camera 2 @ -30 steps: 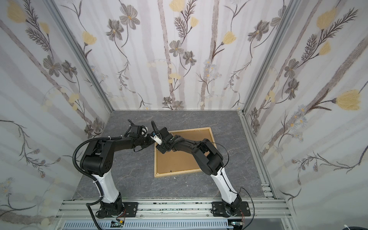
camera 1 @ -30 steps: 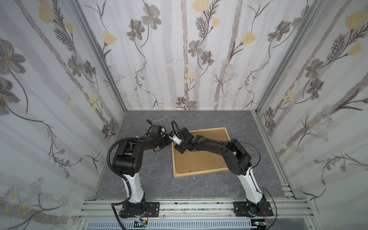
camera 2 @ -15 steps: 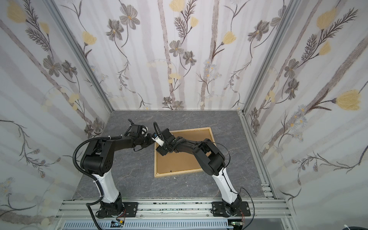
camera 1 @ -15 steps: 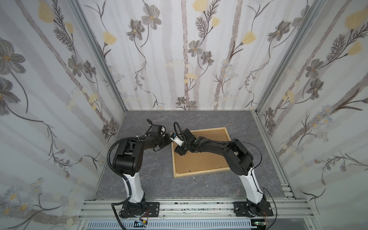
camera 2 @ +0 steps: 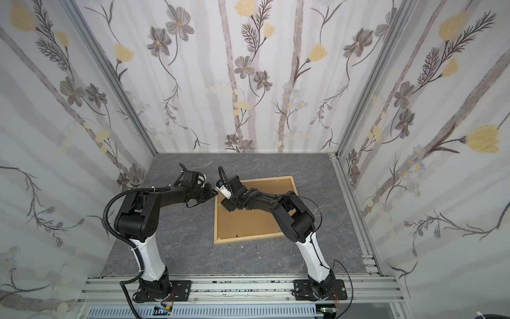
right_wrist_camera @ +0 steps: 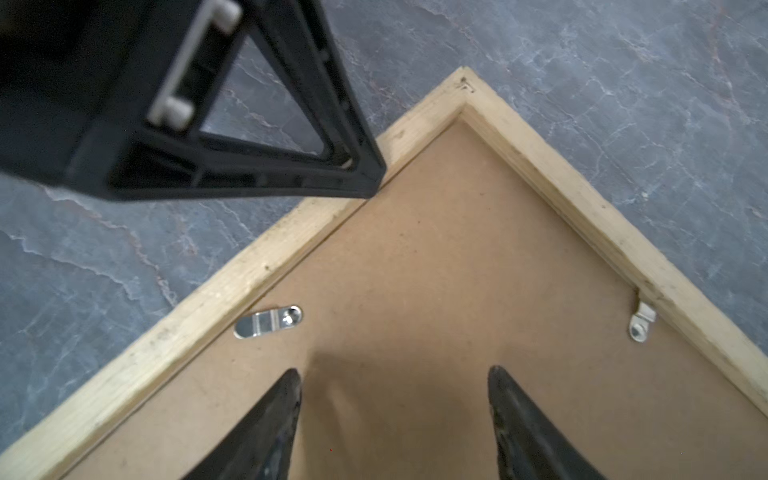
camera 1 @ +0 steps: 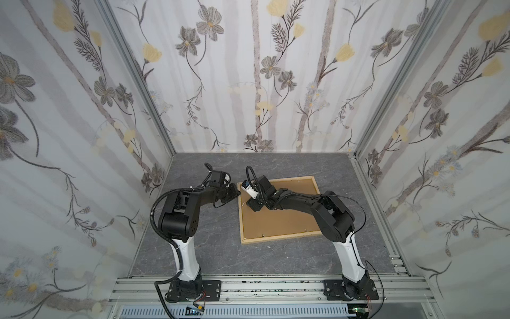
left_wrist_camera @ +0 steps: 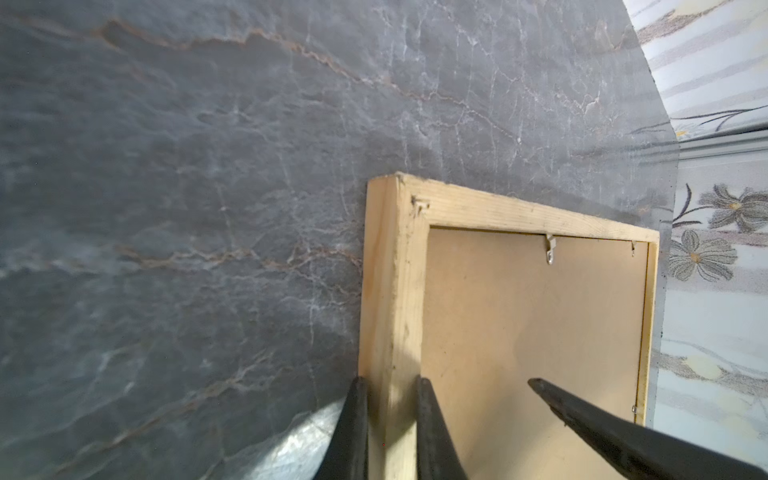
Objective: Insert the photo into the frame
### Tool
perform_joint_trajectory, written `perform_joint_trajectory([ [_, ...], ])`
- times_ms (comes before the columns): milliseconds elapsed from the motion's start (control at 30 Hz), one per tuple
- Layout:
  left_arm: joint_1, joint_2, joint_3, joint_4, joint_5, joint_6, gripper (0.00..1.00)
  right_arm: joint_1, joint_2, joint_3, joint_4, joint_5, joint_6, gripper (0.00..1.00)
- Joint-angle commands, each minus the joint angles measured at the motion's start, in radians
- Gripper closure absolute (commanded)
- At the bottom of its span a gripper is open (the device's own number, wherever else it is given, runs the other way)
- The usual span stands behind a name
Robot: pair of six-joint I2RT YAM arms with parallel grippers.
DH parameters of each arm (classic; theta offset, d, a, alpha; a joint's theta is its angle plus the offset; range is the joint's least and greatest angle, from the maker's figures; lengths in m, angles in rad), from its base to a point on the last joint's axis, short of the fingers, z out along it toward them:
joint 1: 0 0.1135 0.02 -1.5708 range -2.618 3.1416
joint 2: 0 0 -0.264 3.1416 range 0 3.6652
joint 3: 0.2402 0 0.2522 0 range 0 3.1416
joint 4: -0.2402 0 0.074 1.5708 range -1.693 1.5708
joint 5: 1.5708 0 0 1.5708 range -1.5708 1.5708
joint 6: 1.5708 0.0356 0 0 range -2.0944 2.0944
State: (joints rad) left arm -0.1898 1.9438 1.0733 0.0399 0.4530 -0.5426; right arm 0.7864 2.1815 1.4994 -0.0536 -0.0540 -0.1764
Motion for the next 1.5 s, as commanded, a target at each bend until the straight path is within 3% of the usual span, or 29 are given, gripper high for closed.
perform_joint_trajectory([
  [0, 0.0, 0.024, -0.009, -0.113, -0.087, -0.004, 0.96, 0.002, 0.006, 0.021, 0.02, -0.015, -0.014, 0.3],
  [667, -0.011, 0.023, -0.016, -0.117, -0.08, 0.003, 1.0, 0.022, 0.066, 0.06, -0.017, -0.012, -0.036, 0.3],
  [1267, -0.022, 0.014, -0.055, -0.093, -0.074, -0.003, 1.0, 0.027, 0.113, 0.08, -0.022, 0.04, 0.033, 0.33],
  [1467, -0.023, 0.011, -0.07, -0.084, -0.072, -0.004, 1.0, 0.027, 0.11, 0.058, 0.022, 0.082, 0.121, 0.33],
])
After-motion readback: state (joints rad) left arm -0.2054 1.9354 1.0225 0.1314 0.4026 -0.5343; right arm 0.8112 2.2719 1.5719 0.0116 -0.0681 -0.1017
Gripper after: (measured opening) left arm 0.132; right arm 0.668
